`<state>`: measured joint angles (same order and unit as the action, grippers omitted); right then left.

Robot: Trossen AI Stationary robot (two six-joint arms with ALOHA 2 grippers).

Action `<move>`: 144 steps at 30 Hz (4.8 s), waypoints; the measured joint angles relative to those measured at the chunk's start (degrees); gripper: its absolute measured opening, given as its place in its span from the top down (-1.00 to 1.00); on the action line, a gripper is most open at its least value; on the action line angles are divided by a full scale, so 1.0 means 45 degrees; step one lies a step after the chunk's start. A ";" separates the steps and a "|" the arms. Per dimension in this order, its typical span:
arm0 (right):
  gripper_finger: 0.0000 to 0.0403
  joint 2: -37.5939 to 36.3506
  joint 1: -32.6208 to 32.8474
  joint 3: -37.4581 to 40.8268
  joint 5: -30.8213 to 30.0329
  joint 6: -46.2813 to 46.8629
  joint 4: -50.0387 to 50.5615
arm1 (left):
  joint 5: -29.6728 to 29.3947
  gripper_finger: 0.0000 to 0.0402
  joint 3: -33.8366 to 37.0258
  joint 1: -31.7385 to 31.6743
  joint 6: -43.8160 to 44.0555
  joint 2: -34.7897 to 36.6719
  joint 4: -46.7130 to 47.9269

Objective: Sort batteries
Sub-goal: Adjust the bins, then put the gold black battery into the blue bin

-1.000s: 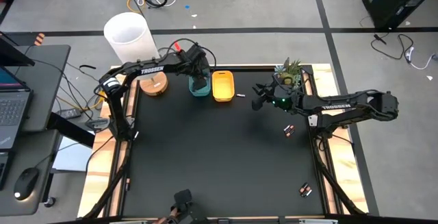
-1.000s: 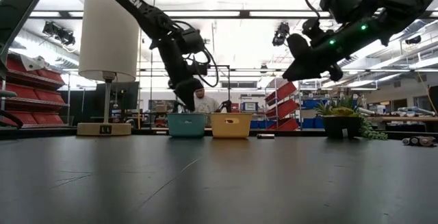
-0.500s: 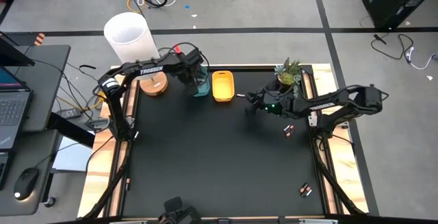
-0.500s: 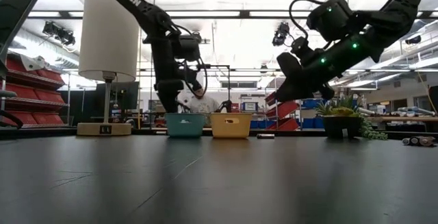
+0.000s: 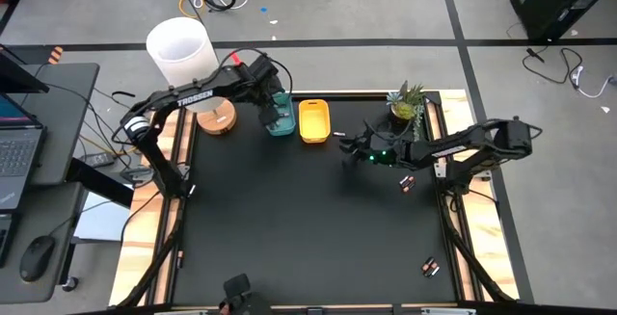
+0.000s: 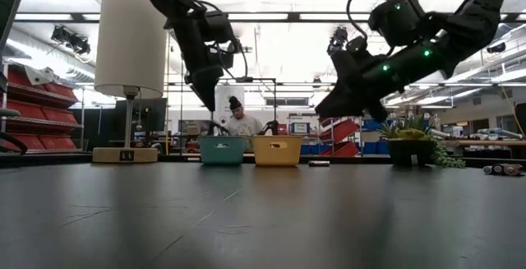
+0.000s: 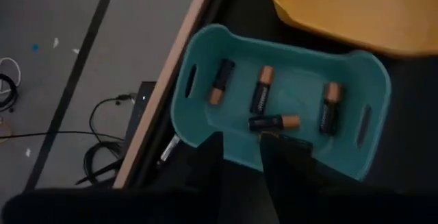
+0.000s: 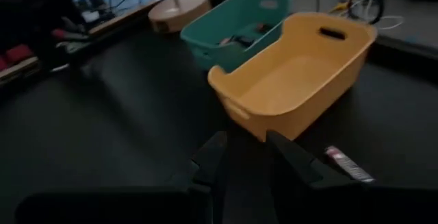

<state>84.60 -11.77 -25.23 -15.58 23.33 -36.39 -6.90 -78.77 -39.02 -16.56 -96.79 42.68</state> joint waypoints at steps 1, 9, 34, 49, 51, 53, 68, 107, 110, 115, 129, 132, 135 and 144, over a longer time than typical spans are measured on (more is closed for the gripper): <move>0.57 0.0265 0.0058 0.0002 0.0064 0.0019 -0.0209 | 0.0118 0.43 0.0115 -0.0050 0.0098 0.0000 -0.0210; 0.57 0.3074 0.0229 -0.0377 0.0608 0.0425 -0.3636 | 0.0364 0.43 0.1875 -0.0402 0.1243 -0.0006 -0.0707; 0.57 0.5532 -0.1496 -0.3521 0.0866 -0.0316 -0.1756 | 0.1474 0.43 0.3972 -0.1230 0.1668 -0.0690 -0.4853; 0.57 0.5532 -0.2000 -0.3521 0.1190 -0.0980 -0.2584 | 0.1622 0.43 0.3961 -0.1225 0.1779 -0.1098 -0.6789; 0.57 0.5527 -0.2031 -0.3521 0.1400 -0.0988 -0.2838 | 0.1677 0.43 0.3961 -0.1220 0.1784 -0.1101 -0.7234; 0.56 0.5527 -0.2030 -0.3517 0.1547 -0.0944 -0.3106 | 0.1760 0.43 0.3961 -0.1220 0.1820 -0.1098 -0.7501; 0.57 0.2978 -0.1660 -0.3507 0.1745 -0.1425 -0.1096 | 0.1584 0.43 0.3956 -0.1220 0.2026 -0.1098 -0.5817; 0.59 -1.0083 -0.5315 -0.3517 0.3722 -0.1196 1.6092 | 0.1432 0.43 0.3956 -0.1220 0.2038 0.2185 -0.7705; 0.59 -1.0473 -0.5091 -0.3517 0.3593 -0.1078 1.7557 | 0.1954 0.43 0.3956 -0.1160 0.1920 0.2735 -0.7645; 0.63 -1.1055 -0.4193 -0.3133 0.1726 0.0633 1.8777 | 0.4163 0.43 0.3952 -0.0454 0.1836 0.2958 -0.7628; 0.77 -1.1352 -0.0341 0.0059 -0.1150 0.3158 1.5175 | 0.5063 0.43 0.5968 0.4843 0.1405 0.1339 -1.5455; 0.78 -1.1293 0.0217 0.0087 -0.2234 0.3695 1.5185 | 0.4756 0.43 0.5737 0.5412 0.1347 0.0641 -1.5876; 0.79 -1.0876 0.0833 0.0087 -0.2861 0.3908 1.4629 | 0.4445 0.43 0.5641 0.5731 0.1627 0.0282 -1.5911; 0.80 -0.7715 0.2451 0.0087 -0.2912 0.3066 1.1173 | 0.4327 0.43 0.5617 0.6352 0.2492 0.0477 -1.0771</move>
<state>49.88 -0.74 -24.84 -28.69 37.13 13.89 12.57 -53.49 -10.44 -5.35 -94.65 -5.79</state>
